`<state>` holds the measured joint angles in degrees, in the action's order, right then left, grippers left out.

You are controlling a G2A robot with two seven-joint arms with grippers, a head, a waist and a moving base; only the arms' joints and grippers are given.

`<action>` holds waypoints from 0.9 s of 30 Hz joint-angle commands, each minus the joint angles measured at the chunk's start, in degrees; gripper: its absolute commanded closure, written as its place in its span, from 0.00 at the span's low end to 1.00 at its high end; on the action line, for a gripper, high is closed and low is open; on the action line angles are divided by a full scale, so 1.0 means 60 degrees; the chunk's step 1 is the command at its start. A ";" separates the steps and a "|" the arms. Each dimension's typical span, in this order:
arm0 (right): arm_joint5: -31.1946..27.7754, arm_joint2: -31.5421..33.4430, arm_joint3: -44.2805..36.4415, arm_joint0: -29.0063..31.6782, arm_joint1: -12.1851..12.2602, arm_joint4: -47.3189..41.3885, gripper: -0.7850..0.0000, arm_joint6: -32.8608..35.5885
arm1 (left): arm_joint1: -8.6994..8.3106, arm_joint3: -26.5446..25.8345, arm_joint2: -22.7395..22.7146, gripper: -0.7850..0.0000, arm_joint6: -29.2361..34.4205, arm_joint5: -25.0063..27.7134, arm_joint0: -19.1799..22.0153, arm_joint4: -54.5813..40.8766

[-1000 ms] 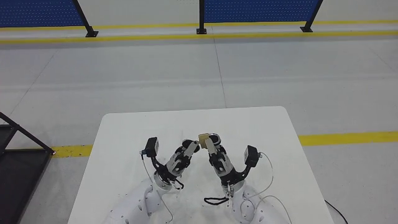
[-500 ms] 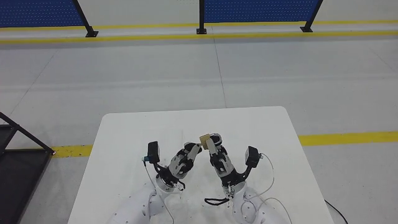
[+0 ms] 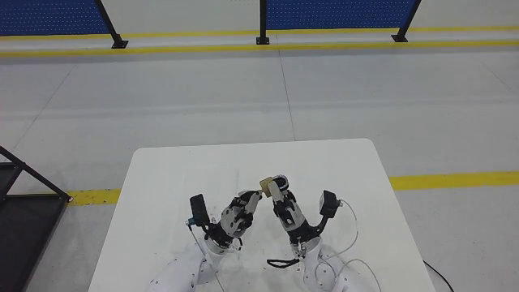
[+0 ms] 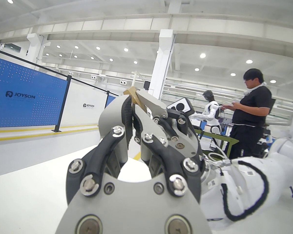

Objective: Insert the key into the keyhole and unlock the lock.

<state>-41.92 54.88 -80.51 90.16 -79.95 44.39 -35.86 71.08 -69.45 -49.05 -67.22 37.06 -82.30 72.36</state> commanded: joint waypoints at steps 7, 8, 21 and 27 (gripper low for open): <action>0.0076 0.0056 -0.0073 0.0063 -0.0003 -0.0016 1.00 0.0146 | 0.0004 0.0290 0.0257 1.00 -0.0586 -0.0586 0.0181 0.0242; 0.0082 0.0059 -0.0081 0.0067 -0.0003 -0.0005 1.00 0.0168 | 0.0002 0.0318 0.0282 1.00 -0.0613 -0.0613 0.0205 0.0255; 0.0141 0.0022 -0.0109 0.0089 -0.0036 0.0067 1.00 0.0249 | 0.0012 0.0579 0.0607 1.00 -0.0713 -0.0713 0.0445 0.0254; 0.0040 0.0068 -0.0110 0.0100 -0.0048 0.0072 1.00 0.0051 | 0.0017 0.0555 0.0718 0.90 -0.0548 -0.0548 0.0478 -0.0046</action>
<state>-41.58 55.21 -81.17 90.74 -80.24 44.75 -35.36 71.19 -65.88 -44.94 -71.18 33.11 -79.40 72.90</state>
